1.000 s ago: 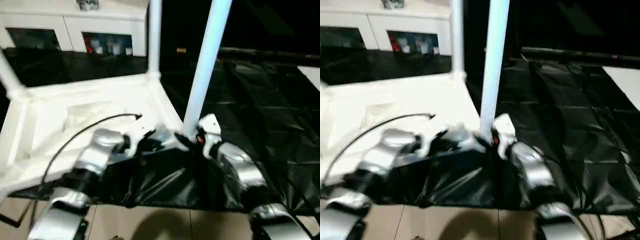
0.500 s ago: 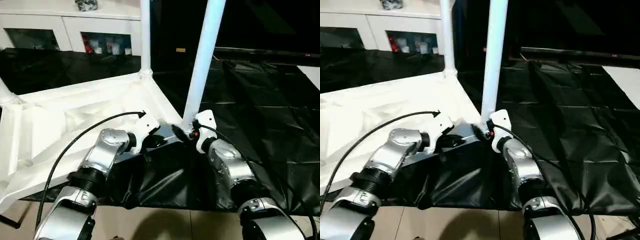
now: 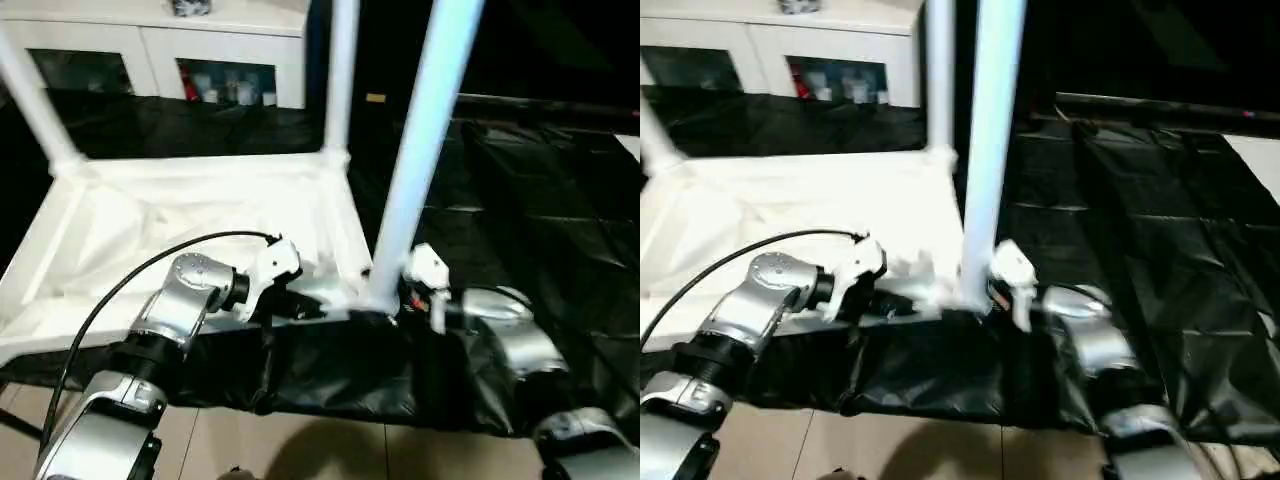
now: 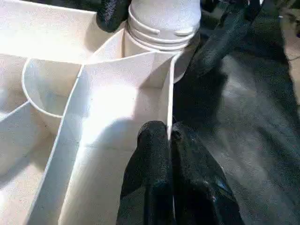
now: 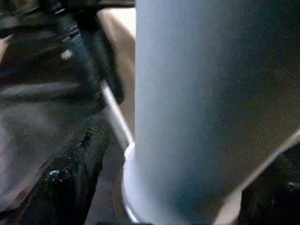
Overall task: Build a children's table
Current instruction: Rotate leg to tighten
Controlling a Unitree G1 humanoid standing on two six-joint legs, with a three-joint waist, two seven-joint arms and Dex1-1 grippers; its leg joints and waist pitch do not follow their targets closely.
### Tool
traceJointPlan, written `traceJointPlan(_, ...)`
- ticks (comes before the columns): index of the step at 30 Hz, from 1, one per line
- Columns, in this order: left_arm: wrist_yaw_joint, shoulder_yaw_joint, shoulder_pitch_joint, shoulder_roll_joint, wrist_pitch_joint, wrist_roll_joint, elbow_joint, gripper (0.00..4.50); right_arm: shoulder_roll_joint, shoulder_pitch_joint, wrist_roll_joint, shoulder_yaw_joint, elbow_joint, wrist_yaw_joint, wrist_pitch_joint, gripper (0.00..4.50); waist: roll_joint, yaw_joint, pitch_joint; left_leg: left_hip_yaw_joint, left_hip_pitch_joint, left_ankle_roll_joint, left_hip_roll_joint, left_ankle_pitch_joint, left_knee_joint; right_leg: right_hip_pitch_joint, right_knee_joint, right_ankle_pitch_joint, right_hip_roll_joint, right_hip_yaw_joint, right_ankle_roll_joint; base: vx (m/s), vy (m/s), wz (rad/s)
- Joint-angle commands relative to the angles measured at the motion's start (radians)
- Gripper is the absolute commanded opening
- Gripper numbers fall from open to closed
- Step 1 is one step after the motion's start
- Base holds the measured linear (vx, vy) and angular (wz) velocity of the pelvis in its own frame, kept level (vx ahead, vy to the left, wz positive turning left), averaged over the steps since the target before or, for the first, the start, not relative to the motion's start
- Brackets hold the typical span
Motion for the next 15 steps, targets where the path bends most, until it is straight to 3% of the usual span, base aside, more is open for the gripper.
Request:
traceJointPlan(1, -0.032, -0.013, -0.027, -0.028, -0.002, -0.065, -0.017, 0.00, 0.017, 0.014, 0.003, 0.092, -0.034, 0.120, 0.015, 3.90, -0.013, 0.001, -0.048, -0.008, 0.006, 0.058, 0.031, -0.268, -0.062, 0.044, -0.074, -0.266, -0.052, 0.040, -0.211, 0.000, 0.000, 0.00)
traceJointPlan(6, -0.075, -0.016, -0.022, -0.004, 0.002, -0.074, -0.025, 0.00, 0.005, 0.017, 0.003, 0.119, -0.044, 0.196, 0.023, 3.51, -0.017, 0.007, -0.049, -0.009, 0.005, 0.055, 0.031, -0.248, -0.061, 0.042, -0.071, -0.266, -0.053, 0.040, -0.206, 0.000, 0.000, 0.00)
traceJointPlan(15, -0.122, -0.019, -0.005, 0.023, 0.008, -0.077, -0.040, 0.00, 0.009, 0.021, 0.015, 0.124, -0.059, 0.228, 0.034, 2.98, -0.014, 0.009, -0.049, -0.009, 0.005, 0.056, 0.031, -0.237, -0.061, 0.043, -0.068, -0.245, -0.053, 0.040, -0.215, 0.000, 0.000, 0.00)
